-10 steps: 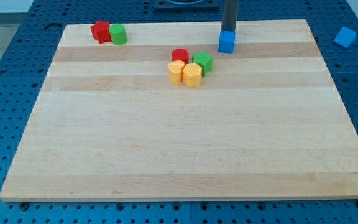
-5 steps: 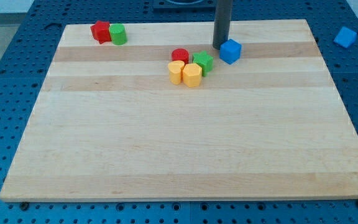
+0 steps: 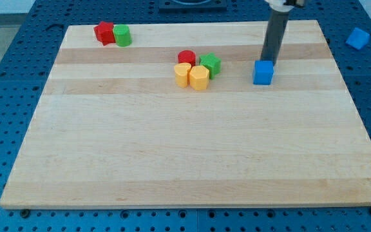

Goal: Push blue cube closer to the yellow hexagon

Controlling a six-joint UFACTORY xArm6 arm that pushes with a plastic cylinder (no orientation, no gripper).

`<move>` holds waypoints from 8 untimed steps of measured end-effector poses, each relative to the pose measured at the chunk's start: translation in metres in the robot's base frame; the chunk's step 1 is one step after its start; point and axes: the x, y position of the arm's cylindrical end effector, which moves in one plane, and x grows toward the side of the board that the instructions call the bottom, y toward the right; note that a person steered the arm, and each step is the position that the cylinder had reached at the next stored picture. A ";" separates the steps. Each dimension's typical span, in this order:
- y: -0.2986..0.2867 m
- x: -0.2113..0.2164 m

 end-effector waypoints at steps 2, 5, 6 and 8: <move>-0.016 0.032; -0.076 0.016; -0.082 0.035; -0.069 0.043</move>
